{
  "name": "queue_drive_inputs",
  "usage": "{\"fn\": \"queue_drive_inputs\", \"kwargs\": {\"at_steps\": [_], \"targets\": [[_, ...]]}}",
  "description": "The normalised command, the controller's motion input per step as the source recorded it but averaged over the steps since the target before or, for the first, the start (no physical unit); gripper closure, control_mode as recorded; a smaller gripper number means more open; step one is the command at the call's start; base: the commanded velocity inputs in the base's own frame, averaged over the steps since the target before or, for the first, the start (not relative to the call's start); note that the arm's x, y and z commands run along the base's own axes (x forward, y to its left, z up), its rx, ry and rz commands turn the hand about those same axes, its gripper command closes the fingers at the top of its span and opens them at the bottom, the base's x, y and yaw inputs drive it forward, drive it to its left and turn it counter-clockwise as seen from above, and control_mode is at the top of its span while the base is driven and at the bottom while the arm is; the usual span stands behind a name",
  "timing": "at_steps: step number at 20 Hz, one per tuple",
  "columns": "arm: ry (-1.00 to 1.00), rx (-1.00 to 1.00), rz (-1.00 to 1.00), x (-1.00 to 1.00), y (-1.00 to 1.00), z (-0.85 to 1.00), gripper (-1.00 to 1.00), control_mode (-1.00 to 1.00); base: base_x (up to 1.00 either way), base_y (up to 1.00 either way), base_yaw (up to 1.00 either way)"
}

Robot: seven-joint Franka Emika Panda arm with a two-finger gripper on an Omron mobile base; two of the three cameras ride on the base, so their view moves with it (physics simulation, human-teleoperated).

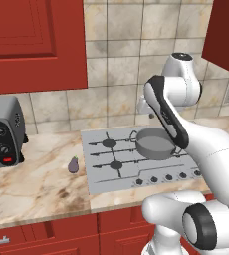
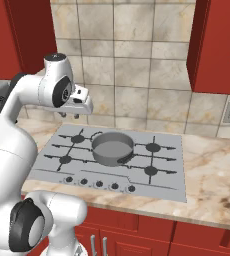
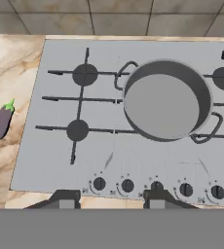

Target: Turn on the burner for the pot on the stove. Wait thirty seconds for the pot to heat up. Then add the eggplant to the pot.

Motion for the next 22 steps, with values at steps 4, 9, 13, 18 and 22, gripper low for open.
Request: {"fn": "queue_drive_inputs", "kwargs": {"at_steps": [4, 9, 13, 18, 22], "targets": [[0.02, 0.0, 0.0, 0.0, 0.0, -0.03, -1.0, -1.0, 0.0, 0.0, 0.0], [0.02, 0.0, 0.0, 0.0, -0.23, -0.23, -1.0, -1.0, 0.0, 0.0, 0.0], [0.0, 0.0, 0.0, 0.0, -0.47, -0.27, -1.0, -1.0, 0.0, 0.0, 0.0], [0.01, 0.0, 0.0, 0.0, -0.39, -0.27, -1.0, -1.0, 0.0, 0.0, 0.0], [0.04, 0.0, 0.0, 0.0, -0.19, -0.38, -1.0, -1.0, 0.0, 0.0, 0.0]]}}
